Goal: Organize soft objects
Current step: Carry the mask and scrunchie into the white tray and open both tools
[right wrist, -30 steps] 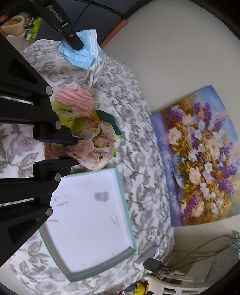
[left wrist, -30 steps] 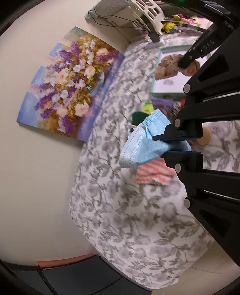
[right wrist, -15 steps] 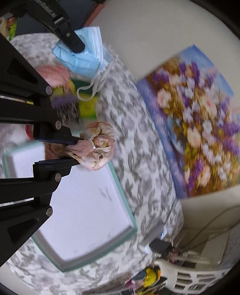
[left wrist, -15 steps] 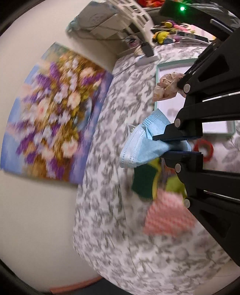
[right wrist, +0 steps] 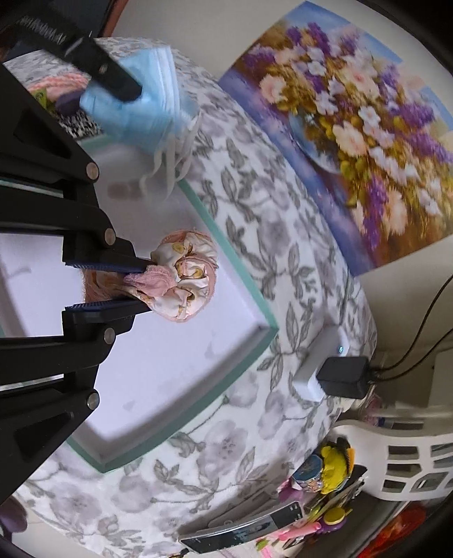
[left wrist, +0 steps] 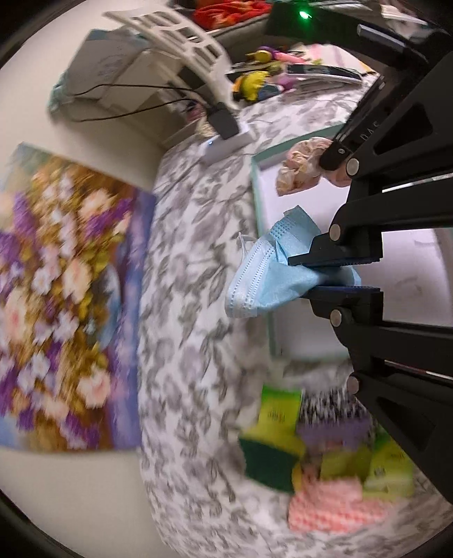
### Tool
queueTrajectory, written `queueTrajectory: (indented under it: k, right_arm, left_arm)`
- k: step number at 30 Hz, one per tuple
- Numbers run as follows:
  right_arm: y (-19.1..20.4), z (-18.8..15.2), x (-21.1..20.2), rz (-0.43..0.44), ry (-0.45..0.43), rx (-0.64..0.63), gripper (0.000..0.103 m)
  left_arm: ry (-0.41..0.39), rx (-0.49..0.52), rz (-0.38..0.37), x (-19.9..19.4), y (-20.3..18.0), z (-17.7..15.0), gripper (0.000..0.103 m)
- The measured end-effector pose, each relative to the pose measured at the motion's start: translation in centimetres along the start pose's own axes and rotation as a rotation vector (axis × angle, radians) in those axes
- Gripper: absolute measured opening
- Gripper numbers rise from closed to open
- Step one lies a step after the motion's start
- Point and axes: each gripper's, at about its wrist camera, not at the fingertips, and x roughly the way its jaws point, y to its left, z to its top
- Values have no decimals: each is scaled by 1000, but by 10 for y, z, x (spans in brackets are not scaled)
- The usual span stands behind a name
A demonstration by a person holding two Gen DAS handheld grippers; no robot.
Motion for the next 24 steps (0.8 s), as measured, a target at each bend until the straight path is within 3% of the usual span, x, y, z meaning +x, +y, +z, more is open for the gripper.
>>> queueTrajectory:
  k: [9,12,14,15,19,22,24]
  right_arm:
    - [-14,-5,35,-78,50,-6,18]
    - [-13,-6,38,-85,70,-7,18]
    - [-10,-7,37,-92,80,-23,20]
    - [-8,-7,36,-97,83,-32,21]
    - [-4,-7,31,-110,103,-55,36]
    - [-1,-6,25,-102,108,-66,49]
    - [1,-6,21,-109,99,-75,59]
  left_arm:
    - [131,30,22,65,-6,-20,10]
    - [153,23,32,67,-3,-21,21]
    - [166,13,42,67,0,-21,36]
    - [171,4,48,66,2,-20,39]
    - [173,-10,78,58,8,-13,44]
    - [156,-13,97,49,11,-7,63]
    - [141,-22,114,44,14,-2,69]
